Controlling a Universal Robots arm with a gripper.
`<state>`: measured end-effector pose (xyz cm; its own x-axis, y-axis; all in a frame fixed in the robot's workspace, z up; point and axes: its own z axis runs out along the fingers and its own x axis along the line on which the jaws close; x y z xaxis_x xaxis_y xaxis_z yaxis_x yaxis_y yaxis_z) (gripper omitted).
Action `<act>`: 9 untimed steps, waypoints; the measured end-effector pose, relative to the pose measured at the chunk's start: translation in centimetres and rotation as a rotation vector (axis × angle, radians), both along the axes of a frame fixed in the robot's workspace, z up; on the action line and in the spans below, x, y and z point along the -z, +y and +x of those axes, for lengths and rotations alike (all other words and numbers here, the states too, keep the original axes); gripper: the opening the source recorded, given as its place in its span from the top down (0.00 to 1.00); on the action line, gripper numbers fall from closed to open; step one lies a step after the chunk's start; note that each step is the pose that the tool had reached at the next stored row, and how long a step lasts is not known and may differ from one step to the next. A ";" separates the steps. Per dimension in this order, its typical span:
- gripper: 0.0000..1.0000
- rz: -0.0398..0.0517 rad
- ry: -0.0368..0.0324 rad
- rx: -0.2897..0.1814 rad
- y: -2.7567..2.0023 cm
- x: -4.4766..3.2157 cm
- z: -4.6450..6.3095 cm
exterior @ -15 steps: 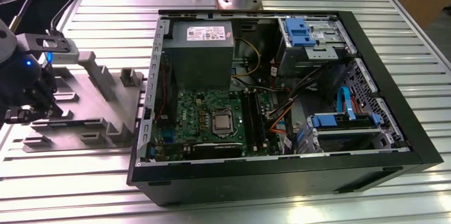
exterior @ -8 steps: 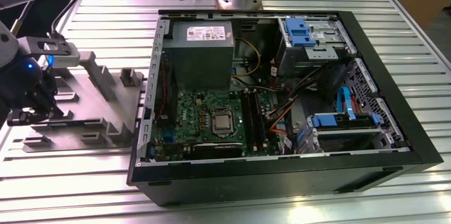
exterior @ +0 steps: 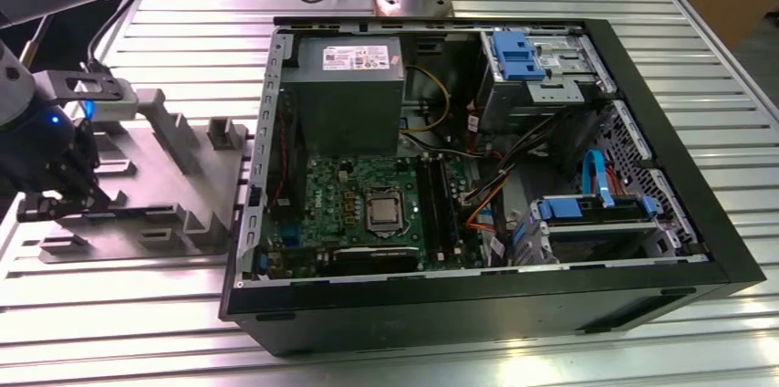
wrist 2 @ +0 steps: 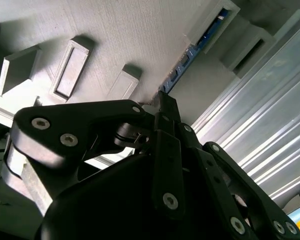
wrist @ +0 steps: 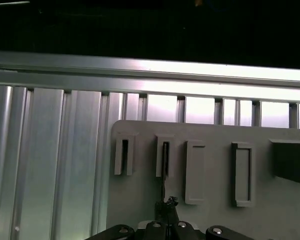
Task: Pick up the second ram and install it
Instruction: 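Pick up the second ram and move it above second insertion slot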
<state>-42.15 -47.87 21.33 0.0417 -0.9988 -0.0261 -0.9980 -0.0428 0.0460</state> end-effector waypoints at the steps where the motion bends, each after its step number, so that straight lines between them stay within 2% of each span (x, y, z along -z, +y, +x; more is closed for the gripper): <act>1: 0.90 -0.0001 0.0001 -0.001 0.00 0.02 0.0; 6: 0.90 0.0000 0.0001 -0.002 0.00 0.02 0.0; 8: 0.84 -0.0001 0.0001 -0.002 0.00 0.03 0.0; 9: 0.84 0.0000 0.0000 -0.002 0.00 0.03 0.0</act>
